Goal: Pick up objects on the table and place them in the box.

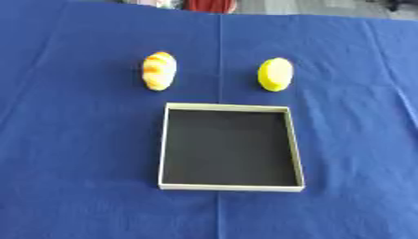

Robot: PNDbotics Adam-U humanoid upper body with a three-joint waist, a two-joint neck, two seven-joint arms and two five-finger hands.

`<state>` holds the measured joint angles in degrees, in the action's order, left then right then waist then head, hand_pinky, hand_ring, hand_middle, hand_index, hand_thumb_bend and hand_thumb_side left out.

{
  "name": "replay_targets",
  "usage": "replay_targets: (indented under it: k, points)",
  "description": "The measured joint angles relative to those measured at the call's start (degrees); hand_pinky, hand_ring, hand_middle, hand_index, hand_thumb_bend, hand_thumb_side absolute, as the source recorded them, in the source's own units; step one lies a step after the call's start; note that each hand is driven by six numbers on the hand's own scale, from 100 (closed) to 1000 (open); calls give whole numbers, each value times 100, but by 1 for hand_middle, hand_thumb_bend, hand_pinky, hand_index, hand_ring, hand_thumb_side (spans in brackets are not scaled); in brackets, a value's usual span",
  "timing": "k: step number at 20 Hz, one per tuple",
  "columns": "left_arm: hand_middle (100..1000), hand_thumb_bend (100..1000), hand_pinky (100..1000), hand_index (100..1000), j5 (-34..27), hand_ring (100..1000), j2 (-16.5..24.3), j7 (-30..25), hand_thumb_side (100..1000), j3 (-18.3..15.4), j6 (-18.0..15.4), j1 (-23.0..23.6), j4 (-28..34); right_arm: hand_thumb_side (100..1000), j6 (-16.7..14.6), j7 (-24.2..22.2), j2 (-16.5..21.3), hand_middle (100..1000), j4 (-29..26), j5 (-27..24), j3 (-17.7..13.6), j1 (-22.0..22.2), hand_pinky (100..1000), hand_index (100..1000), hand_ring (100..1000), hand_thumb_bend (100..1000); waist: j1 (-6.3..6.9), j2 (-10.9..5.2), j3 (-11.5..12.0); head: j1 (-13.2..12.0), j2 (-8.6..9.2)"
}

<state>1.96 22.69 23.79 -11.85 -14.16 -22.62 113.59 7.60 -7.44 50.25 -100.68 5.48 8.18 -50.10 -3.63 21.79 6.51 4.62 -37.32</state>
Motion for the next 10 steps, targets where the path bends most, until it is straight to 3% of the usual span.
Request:
replay_targets:
  k: [4,10]
  points:
    - [705,231,797,820,0,770,1,-16,675,17,-2,-5,0,640,-145,-269,0,847,345,284,139,-135,893,890,913,126,-14,1,54,23,3]
    - [705,231,797,820,-33,771,3,-51,675,36,1,-6,0,599,-506,-719,-103,849,1063,736,808,-567,896,892,916,166,-44,1,75,75,7]
